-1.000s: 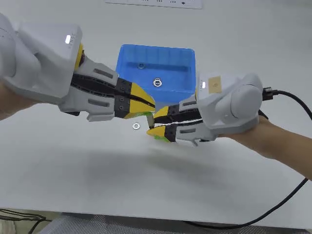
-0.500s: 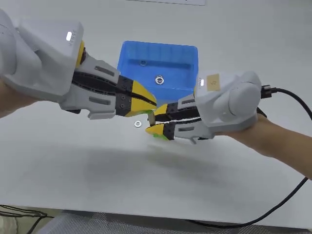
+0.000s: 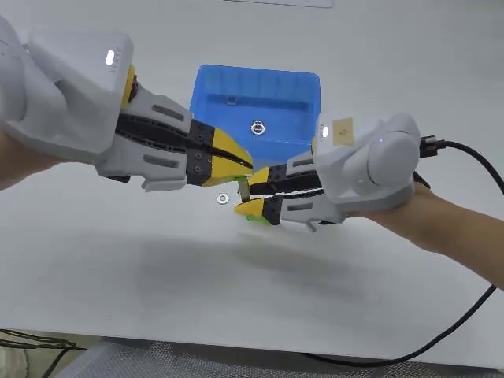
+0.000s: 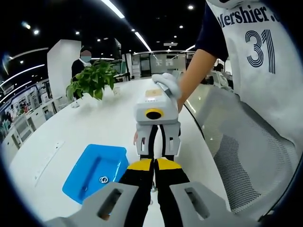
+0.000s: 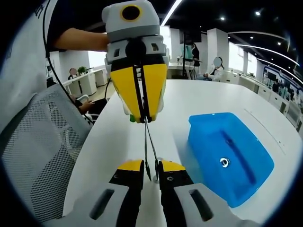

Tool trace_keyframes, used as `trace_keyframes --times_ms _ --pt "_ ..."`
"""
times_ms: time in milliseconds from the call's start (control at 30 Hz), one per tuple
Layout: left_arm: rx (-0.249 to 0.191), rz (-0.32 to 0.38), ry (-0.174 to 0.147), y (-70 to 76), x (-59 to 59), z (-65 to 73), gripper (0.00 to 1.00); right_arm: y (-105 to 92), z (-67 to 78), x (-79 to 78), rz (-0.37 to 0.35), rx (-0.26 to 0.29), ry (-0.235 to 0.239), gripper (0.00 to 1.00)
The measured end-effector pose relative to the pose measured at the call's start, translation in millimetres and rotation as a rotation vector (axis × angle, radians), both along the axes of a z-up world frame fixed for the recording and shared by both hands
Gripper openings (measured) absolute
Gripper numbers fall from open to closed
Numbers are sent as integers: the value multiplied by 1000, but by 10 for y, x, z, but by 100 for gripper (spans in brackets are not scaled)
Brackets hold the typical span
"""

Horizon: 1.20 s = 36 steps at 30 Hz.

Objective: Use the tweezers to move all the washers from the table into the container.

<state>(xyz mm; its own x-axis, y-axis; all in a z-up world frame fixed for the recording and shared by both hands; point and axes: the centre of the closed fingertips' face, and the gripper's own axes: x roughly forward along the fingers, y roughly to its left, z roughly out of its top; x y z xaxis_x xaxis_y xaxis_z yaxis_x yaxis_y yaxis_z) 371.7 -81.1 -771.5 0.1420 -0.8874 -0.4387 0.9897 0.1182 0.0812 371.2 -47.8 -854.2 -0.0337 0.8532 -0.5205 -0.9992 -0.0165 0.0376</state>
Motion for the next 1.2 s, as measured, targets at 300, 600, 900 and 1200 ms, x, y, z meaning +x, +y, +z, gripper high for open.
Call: trace_keyframes --times_ms 300,600,900,1200 --pt "24 2 -13 29 -6 -5 5 -2 -7 1 2 -5 -2 14" --pt "37 14 -17 51 -1 1 5 11 1 4 0 -8 -2 14" --pt "39 28 -28 54 11 7 5 25 11 16 -1 -7 -9 14" --pt "23 53 -13 60 40 -8 5 18 -1 20 -4 -10 -8 14"
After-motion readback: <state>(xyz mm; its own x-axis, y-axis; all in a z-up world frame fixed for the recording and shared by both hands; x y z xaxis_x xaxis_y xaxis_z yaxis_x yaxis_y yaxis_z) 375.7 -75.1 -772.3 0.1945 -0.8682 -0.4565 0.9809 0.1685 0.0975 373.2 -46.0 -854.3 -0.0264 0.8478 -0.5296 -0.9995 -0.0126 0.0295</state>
